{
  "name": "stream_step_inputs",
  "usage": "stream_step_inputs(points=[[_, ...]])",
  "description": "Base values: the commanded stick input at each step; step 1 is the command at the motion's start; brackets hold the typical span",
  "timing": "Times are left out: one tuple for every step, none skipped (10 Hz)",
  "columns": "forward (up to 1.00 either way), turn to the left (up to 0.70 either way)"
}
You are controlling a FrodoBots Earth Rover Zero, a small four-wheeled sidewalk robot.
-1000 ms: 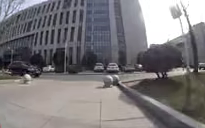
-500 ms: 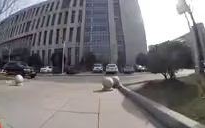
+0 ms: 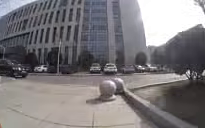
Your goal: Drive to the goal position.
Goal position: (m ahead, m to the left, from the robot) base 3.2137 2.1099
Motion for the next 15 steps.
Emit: stream_step_inputs(points=[[0.00,0.00],[0.00,0.00],[0.00,0.00],[0.00,0.00],[0.70,0.00],[0.70,0.00],[0.70,0.00],[0.26,0.00],[0.10,0.00],[0.00,0.00],[0.00,0.00],[0.00,0.00],[0.00,0.00],[0.00,0.00],[0.00,0.00]])
